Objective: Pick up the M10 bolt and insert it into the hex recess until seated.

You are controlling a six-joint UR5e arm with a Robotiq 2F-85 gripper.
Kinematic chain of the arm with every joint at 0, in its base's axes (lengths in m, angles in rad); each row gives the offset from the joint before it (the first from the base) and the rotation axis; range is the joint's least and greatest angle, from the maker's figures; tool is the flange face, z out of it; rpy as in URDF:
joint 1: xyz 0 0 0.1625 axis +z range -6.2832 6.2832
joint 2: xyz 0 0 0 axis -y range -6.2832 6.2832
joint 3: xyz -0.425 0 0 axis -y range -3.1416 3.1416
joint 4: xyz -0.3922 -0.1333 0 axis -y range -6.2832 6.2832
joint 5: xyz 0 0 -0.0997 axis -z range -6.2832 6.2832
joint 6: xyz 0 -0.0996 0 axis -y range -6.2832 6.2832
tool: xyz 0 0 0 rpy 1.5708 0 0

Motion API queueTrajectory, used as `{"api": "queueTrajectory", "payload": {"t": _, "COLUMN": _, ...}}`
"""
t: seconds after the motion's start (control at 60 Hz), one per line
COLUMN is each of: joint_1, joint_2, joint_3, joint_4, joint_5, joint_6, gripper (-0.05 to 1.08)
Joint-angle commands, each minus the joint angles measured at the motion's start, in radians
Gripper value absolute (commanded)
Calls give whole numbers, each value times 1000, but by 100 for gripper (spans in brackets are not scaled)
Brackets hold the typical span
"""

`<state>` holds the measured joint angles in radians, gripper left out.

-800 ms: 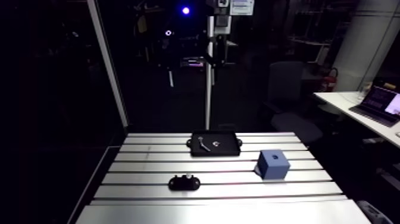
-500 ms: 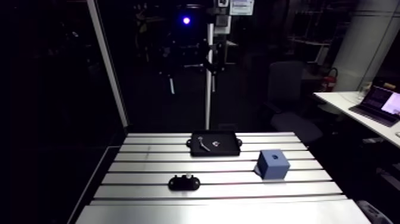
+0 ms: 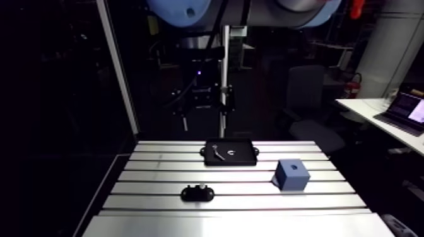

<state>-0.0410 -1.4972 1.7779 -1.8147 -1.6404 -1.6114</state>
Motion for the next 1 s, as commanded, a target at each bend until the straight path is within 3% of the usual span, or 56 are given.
{"api": "queueTrajectory", "payload": {"t": 0.017, "joint_1": 10, "joint_2": 8, "joint_3": 102, "joint_4": -141, "joint_5": -2, "joint_6": -2, "gripper": 1}}
{"api": "queueTrajectory", "payload": {"t": 0.45, "joint_1": 12, "joint_2": 44, "joint_3": 202, "joint_4": -296, "joint_5": 3, "joint_6": 6, "gripper": 1}}
{"api": "queueTrajectory", "payload": {"t": 0.55, "joint_1": 12, "joint_2": 61, "joint_3": 236, "joint_4": -349, "joint_5": 16, "joint_6": 4, "gripper": 1}}
{"api": "queueTrajectory", "payload": {"t": 1.0, "joint_1": 11, "joint_2": 87, "joint_3": 310, "joint_4": -501, "joint_5": 39, "joint_6": -6, "gripper": 1}}
